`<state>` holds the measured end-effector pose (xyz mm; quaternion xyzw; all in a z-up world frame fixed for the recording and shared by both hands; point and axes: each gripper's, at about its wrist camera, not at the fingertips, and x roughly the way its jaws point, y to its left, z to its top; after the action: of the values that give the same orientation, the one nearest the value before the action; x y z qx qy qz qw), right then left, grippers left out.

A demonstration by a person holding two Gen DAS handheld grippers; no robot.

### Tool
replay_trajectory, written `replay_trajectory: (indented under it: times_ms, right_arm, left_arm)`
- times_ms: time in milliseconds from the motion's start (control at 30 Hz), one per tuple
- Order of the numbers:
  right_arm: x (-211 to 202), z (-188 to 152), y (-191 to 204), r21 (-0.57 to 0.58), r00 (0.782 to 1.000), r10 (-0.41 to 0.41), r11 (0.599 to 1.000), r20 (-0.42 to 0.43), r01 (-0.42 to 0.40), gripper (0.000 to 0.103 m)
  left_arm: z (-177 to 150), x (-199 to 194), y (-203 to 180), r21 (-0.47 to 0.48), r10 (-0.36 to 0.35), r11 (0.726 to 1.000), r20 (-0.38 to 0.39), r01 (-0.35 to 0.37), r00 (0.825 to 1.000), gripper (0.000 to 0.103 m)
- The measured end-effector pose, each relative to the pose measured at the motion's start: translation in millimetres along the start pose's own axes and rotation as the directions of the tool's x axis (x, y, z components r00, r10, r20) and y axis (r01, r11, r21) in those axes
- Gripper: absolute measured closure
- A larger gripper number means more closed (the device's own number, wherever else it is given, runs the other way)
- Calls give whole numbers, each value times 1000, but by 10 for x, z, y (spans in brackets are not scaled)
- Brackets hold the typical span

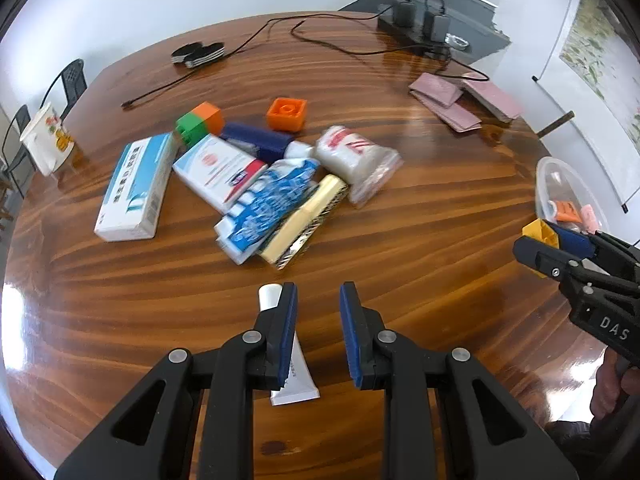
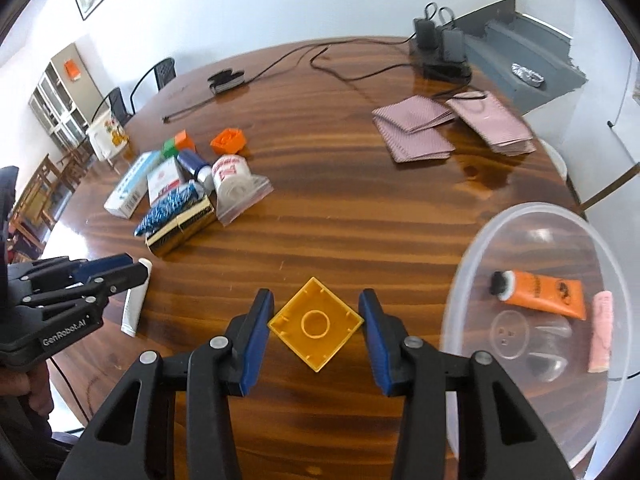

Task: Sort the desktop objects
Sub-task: 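Grasp the yellow block with the right gripper while the left grasps the white tube, then drop the yellow block into the bowl with the right gripper while the left carries the white tube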

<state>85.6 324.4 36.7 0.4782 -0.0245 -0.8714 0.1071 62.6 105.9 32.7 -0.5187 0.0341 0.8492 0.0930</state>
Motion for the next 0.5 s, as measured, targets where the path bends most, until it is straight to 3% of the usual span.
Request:
replay_trajectory:
  times_ms: [167,400,500]
  right_arm:
    - [-207,-18,-162,19,999,-22,1000,47,21,55]
    - [-344,-110,-411,68,997,-39,997,67,34,55]
    - [-346,-149,-505,92,997,-50,995,64,44,55]
  left_arm:
    - [60,-38,-147,17,-15,1000,16,15,1000,79]
    - [3,3,5,-61,27,998,0,-27,1000,78]
    - [-72,81,108,-96,50,994,-31,-53,998,70]
